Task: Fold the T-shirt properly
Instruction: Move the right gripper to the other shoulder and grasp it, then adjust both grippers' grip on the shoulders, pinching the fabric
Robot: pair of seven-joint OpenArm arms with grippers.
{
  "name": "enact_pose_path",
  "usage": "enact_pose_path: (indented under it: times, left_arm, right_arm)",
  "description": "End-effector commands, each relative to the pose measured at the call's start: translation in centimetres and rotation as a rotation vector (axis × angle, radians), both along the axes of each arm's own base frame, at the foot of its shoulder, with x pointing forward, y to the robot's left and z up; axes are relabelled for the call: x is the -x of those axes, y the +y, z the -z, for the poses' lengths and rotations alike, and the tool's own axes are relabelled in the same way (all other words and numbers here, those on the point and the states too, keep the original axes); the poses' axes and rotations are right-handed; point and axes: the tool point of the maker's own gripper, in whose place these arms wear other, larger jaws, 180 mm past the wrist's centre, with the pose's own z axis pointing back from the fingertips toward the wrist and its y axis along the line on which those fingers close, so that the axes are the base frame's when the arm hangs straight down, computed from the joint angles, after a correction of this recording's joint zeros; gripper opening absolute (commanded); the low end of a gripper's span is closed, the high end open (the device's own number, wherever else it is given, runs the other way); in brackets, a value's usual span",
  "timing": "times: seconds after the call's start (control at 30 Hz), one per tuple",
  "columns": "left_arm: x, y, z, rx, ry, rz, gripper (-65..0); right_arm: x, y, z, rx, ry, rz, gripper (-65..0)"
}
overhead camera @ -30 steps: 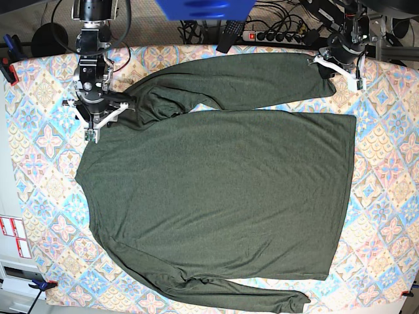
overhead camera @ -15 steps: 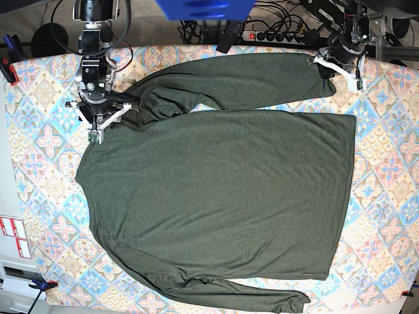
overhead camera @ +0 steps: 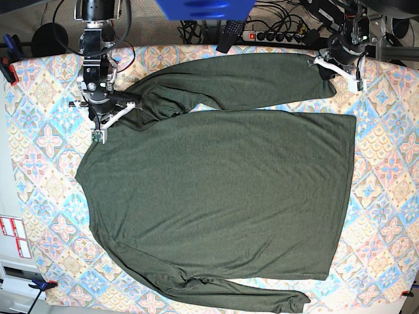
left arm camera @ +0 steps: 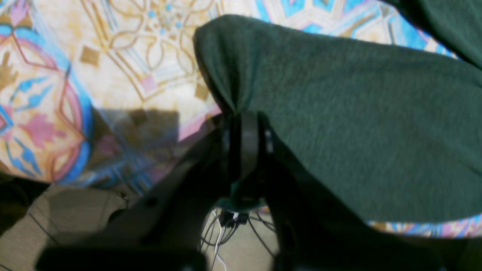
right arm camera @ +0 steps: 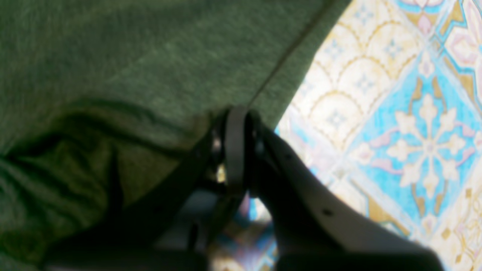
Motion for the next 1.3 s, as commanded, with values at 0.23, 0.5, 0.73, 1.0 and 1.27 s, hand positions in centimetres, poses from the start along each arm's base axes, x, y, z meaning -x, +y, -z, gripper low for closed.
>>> enact_pose_path:
  times: [0.23,0.5,0.73,1.0,1.27]
  left_arm:
    - [-3.2,0.7,-3.5,-0.041,-0.139,0.009,-65.0]
    - [-6.2,0.4,-6.7,-0.056,-0.249,0.028,-65.0]
    - [-6.0,0.0,-6.7,-0.05,-0.247,0.037,-65.0]
    - [-5.9,0.0,-6.7,-0.05,-0.246,0.036,-65.0]
    - [-5.5,0.0,-6.5,-0.05,-0.235,0.036,-65.0]
  right_arm:
    - [-2.1,-0.4,-3.7,0.02,-0.108,-0.003,-64.8]
    - [-2.5,-0.4,-4.5,0.024,-0.129,-0.003,-64.8]
    - [-2.2,-0.6,-3.9,0.022,-0.11,0.003,-53.3]
    - [-2.7,-3.0,-4.5,-0.066,-0.104,0.137,-32.5]
    - [-3.6,-2.3,-3.8,-0.36,-0.137,0.279,-32.5]
